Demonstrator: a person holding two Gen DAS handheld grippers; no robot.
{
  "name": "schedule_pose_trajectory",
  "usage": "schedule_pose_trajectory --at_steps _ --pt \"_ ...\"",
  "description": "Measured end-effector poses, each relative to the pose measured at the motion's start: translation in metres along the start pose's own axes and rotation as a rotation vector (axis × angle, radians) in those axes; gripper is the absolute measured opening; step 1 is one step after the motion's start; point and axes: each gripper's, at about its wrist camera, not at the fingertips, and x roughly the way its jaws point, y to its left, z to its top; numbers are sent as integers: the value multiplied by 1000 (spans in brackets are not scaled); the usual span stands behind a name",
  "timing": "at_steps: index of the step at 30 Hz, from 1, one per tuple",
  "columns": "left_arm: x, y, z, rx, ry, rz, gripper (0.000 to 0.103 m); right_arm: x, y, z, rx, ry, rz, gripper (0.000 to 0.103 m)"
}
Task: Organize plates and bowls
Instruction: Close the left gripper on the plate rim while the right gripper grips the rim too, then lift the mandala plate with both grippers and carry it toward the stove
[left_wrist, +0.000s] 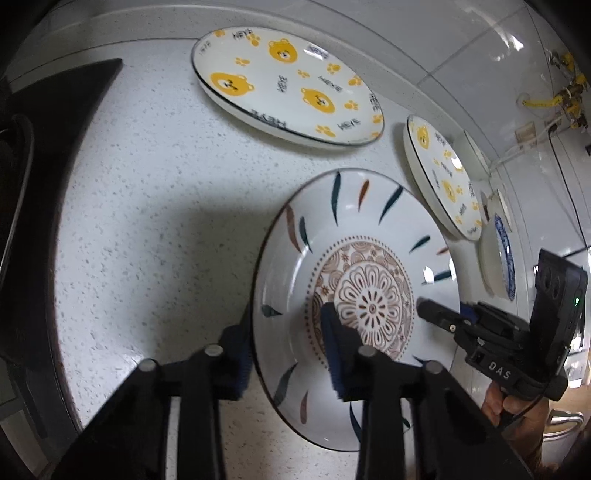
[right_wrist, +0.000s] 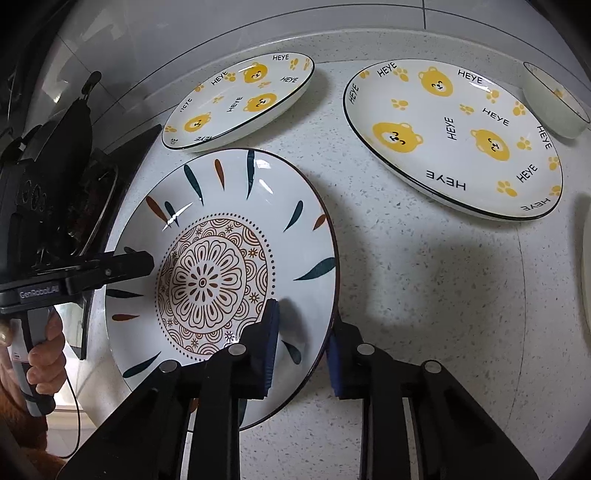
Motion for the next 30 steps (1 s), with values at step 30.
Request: schedule_pose_trajectory --at_steps 30 --pt "-81 37 -82 -81 -62 -46 9 -39 61 -50 -114 -6 91 14"
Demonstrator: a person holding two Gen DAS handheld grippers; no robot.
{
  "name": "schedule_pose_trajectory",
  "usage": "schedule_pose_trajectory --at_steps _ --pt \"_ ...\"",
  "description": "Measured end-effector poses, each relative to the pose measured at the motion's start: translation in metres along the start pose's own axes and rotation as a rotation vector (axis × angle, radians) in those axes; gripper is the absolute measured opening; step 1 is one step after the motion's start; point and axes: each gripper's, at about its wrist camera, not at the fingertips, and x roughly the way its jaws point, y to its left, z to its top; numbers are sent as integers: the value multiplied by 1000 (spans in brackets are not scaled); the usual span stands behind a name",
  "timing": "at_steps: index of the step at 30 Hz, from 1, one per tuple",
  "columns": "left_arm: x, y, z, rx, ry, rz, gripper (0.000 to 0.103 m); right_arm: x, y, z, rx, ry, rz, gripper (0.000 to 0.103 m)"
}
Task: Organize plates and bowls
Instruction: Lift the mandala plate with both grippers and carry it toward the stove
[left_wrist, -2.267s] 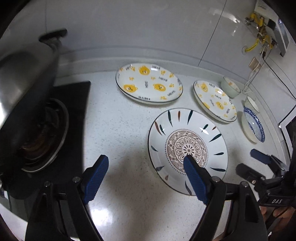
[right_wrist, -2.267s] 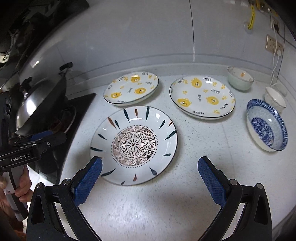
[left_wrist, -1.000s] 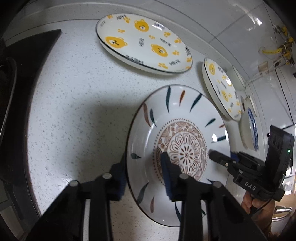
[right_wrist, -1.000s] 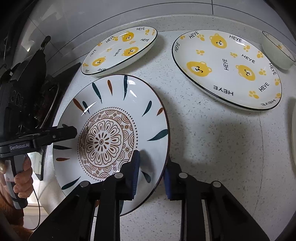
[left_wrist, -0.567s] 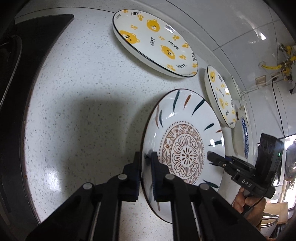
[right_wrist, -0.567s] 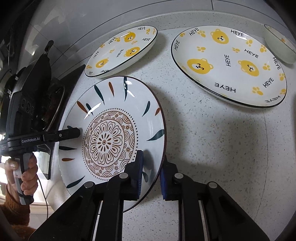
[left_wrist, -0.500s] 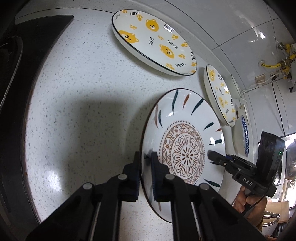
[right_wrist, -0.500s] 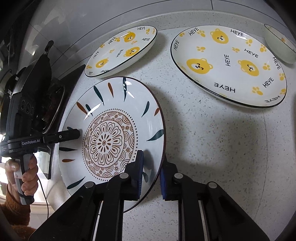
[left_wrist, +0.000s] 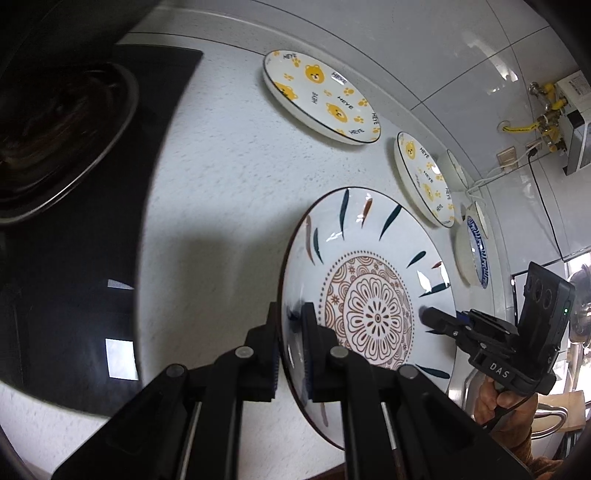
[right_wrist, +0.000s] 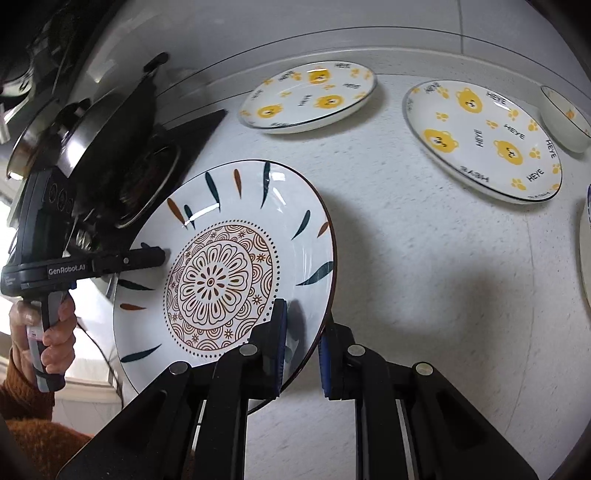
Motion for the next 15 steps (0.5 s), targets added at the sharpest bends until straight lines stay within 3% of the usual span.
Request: schedule_pose_trajectory --at_steps 7,15 --pt "-8 27 -38 -13 14 25 10 19 23 -26 -48 37 28 14" --pt "-8 46 -51 -19 24 38 10 35 37 -37 -84 65 35 15"
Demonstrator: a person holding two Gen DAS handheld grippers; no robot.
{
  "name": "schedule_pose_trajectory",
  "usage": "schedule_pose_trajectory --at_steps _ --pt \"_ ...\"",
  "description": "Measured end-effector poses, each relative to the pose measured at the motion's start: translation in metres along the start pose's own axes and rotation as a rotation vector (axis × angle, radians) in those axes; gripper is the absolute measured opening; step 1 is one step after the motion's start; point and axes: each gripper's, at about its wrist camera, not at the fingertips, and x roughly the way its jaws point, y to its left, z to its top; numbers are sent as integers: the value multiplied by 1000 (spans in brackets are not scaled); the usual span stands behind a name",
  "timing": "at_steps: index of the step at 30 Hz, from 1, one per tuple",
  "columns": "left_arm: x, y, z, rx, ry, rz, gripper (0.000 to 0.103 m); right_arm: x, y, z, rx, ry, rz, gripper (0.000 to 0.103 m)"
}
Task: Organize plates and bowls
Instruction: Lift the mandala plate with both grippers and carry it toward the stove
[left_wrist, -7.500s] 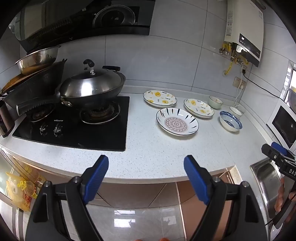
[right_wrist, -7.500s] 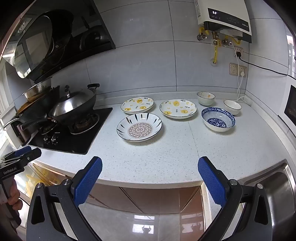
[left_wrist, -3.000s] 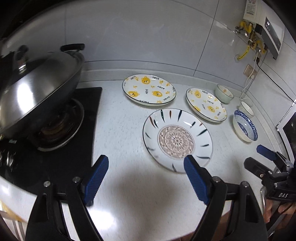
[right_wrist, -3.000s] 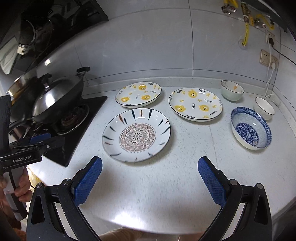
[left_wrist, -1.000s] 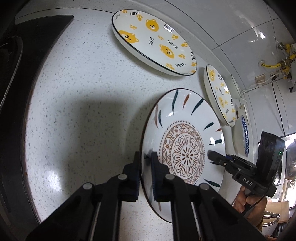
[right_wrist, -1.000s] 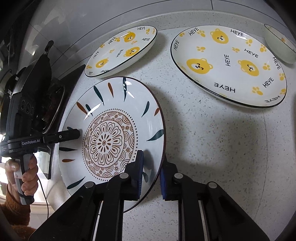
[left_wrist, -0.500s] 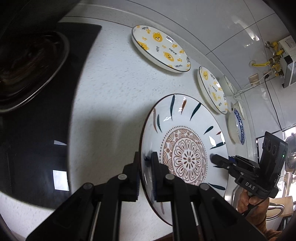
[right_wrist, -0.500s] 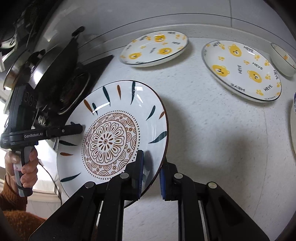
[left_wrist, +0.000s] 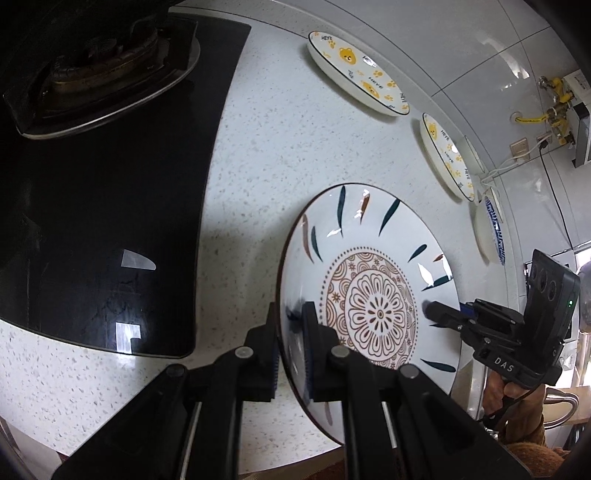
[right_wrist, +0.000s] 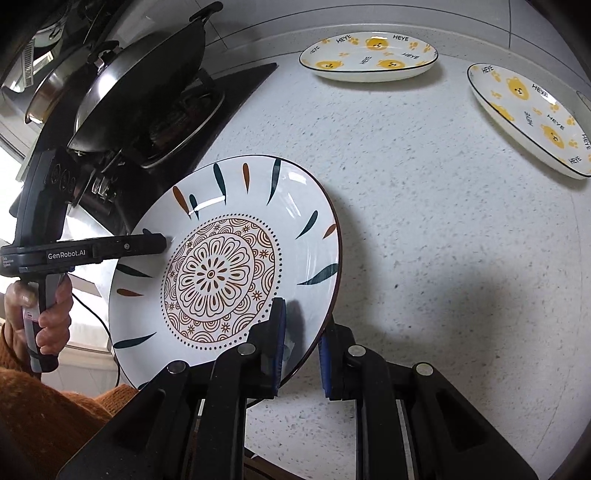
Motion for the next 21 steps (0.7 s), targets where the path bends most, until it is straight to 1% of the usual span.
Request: schedule_pose_trajectory --at_steps 4,6,9,15,17,19,21 --pt "3 4 0 -1 9 -6 11 2 -2 -2 0 3 3 15" --pt "4 7 1 -3 15 -16 10 4 -2 -3 -11 18 6 15" --pt "5 5 1 24 23 -8 10 6 -3 -3 0 33 26 15" --pt "3 0 5 43 14 26 11 -4 -12 0 18 16 40 15" --pt "-3 -2 6 60 -13 48 11 -9 -15 0 23 5 28 18" --pt "-11 -4 7 75 -52 60 11 -14 -21 -1 29 -4 18 27" --pt "-18 -6 10 96 -87 75 11 -19 -24 -1 31 -13 12 33"
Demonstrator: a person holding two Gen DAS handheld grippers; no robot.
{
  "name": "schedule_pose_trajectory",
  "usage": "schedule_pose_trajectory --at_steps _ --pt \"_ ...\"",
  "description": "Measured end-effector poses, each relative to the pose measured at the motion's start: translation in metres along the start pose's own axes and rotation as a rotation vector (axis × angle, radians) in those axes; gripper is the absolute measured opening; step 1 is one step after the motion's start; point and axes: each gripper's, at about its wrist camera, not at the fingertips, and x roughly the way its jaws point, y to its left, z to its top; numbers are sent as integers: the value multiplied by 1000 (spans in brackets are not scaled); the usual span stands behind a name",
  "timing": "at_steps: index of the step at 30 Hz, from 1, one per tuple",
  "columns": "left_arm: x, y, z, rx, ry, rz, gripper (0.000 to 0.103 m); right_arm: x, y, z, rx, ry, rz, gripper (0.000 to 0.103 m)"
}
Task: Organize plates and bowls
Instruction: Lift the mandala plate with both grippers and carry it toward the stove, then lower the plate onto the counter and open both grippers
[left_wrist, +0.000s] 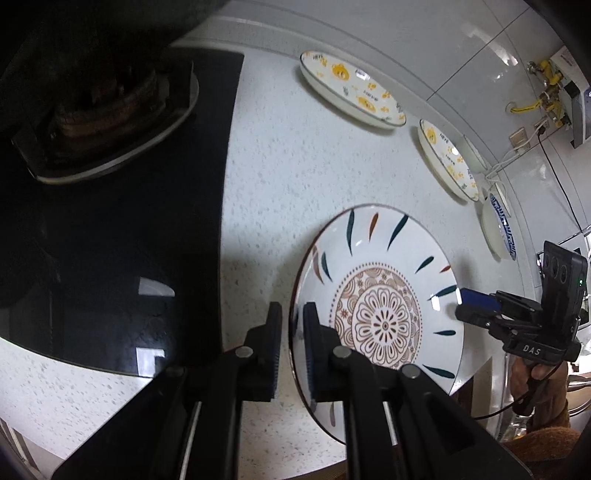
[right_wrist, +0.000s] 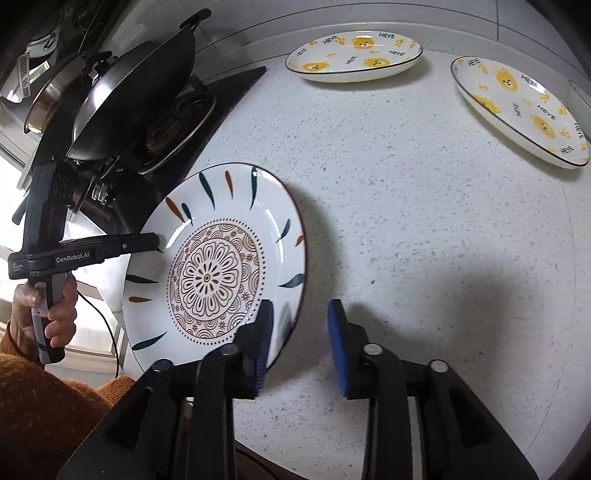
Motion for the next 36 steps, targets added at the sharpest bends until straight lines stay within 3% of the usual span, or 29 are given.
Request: schedule_pose_trajectory --at_steps 3,7,10,18,19,20,21,22,27,36 --pt "-7 -7 6 52 -28 28 11 -8 -6 -1 2 -14 -9 41" --pt "-18 -20 16 118 -80 4 11 -17 -10 2 -3 -27 -14 49" --pt "-23 -31 23 150 -75 25 11 -26 -17 4 1 -45 -18 54" --pt "-30 -65 51 175 -113 59 12 -54 -48 15 23 -110 -30 60" --pt "-28 -70 56 179 -111 74 15 -58 -53 18 25 -121 -35 62" --pt "-26 -76 59 189 -114 88 44 -62 -58 20 26 -134 -40 62" --pt "-25 -82 63 198 -119 97 79 -66 -63 23 29 -146 -41 64" --pt "-23 -88 67 204 -125 101 84 -70 -69 26 36 -158 -43 65" --pt "-12 -113 91 181 -136 77 84 -90 -99 41 51 -211 -62 67" --pt "39 -152 140 51 -79 -20 84 -117 -168 86 90 -272 -104 72"
